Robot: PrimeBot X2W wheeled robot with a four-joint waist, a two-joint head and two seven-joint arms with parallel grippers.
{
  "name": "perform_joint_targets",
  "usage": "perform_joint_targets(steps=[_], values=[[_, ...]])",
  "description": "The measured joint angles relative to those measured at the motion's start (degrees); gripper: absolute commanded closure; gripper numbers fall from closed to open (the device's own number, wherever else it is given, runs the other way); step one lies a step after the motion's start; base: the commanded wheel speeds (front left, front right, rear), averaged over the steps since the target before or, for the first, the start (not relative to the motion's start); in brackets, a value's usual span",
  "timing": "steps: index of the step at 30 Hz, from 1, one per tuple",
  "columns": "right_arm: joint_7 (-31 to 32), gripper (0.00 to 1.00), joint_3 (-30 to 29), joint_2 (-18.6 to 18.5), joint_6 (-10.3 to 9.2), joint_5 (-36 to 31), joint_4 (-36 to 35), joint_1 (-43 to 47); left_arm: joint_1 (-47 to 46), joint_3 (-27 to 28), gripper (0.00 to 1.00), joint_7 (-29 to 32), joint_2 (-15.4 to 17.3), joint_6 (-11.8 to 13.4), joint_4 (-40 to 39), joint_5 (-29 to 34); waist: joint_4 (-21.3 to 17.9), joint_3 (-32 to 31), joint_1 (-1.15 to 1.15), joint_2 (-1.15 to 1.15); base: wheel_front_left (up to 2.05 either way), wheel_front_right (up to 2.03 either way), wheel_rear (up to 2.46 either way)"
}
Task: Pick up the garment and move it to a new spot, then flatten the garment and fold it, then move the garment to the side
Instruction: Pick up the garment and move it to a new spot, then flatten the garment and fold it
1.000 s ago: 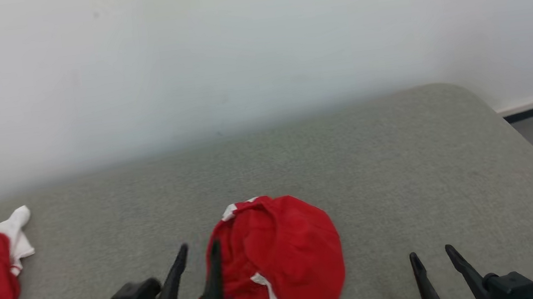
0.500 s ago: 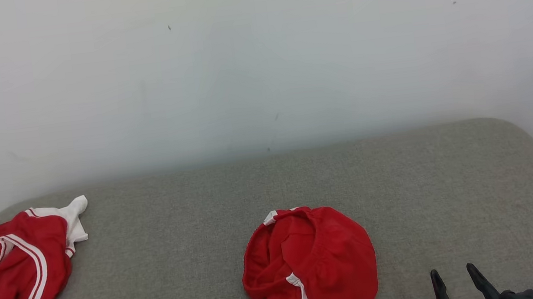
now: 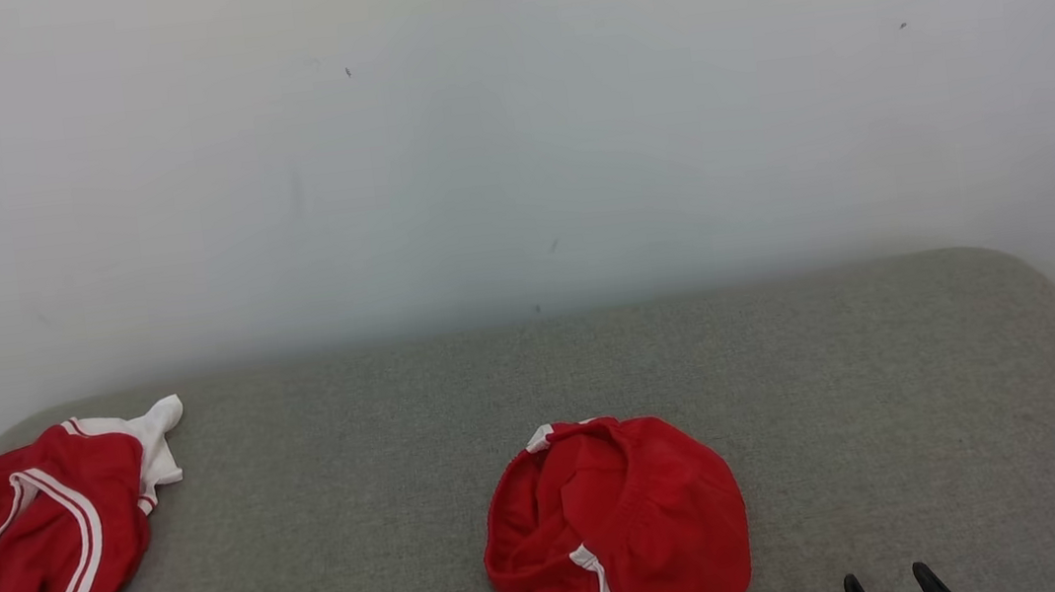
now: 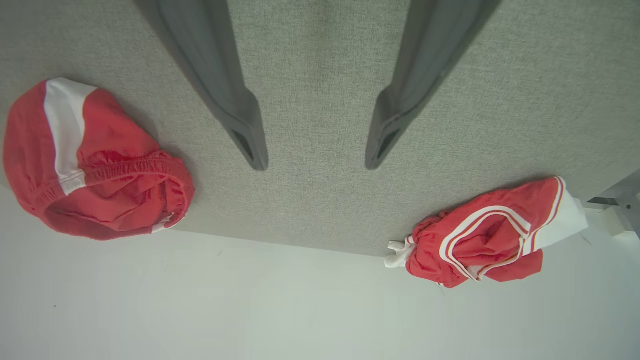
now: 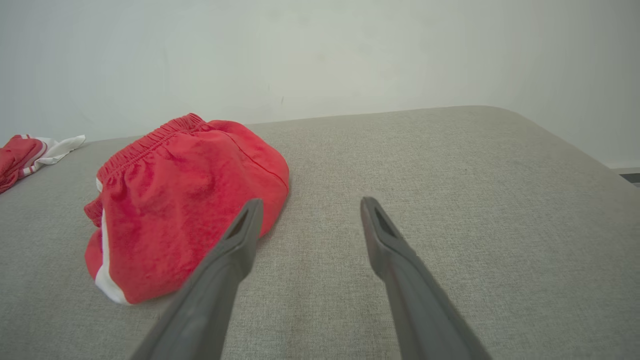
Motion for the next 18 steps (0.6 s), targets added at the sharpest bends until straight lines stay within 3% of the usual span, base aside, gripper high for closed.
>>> perform_joint_targets(steps=[18], values=[[0.00,0.00,0.62,0.01,0.00,0.81,-0.14,-0.20,-1.01,1.96,0.00,0.00,-1.48,-3.14,1.94,0.82,-1.08,1.59,0.01,0.01,0.00,0.00,0.00]])
